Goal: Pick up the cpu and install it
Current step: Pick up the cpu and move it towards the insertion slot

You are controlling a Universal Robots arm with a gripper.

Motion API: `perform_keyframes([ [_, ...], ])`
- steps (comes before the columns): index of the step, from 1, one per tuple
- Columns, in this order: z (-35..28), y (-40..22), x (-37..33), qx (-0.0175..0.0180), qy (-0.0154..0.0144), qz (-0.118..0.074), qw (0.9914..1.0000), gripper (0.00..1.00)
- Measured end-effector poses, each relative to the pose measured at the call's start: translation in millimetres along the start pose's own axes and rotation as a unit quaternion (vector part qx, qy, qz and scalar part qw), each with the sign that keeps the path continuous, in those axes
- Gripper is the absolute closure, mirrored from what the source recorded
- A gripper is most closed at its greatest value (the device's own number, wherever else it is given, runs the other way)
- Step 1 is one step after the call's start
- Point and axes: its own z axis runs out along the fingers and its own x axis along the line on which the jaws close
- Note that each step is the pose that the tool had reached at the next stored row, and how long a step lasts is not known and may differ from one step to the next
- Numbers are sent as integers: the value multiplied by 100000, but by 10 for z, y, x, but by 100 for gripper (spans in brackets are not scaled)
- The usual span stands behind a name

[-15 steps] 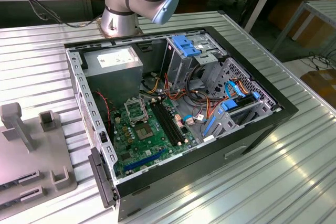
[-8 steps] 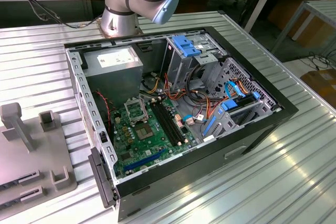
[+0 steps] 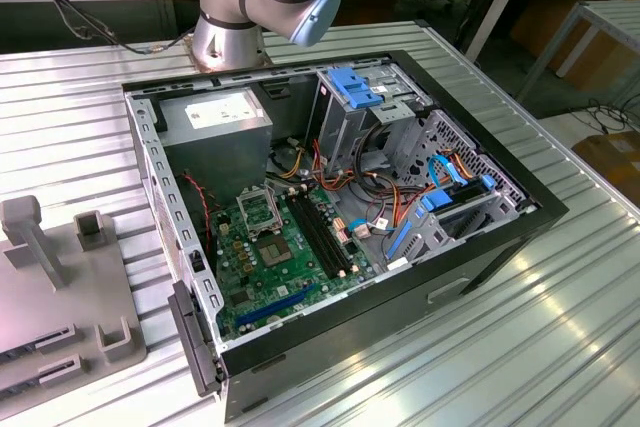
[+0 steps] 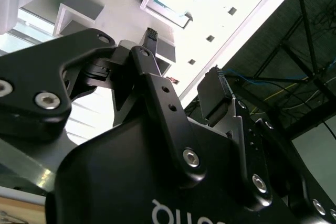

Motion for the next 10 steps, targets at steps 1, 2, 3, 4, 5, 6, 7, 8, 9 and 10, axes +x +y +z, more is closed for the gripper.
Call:
perform_keyframes([
  [1,0,0,0,-3,-2,1,100000,42],
  [2,1,0,0,-3,-3,2,100000,42],
  [3,1,0,0,-2,-1,0,100000,42],
  [4,5,0,0,-5,-10,-2,100000,42],
  [5,10,0,0,-7,-12,0,100000,42],
  [6,15,0,-1,-7,-8,0,100000,42],
  [7,22,-1,0,-4,-6,-1,100000,42],
  [8,27,-2,-1,-5,-4,-1,100000,42],
  [9,39,-10,-2,1,3,-22,100000,42],
  [10,56,-16,-2,-6,-9,-18,100000,42],
])
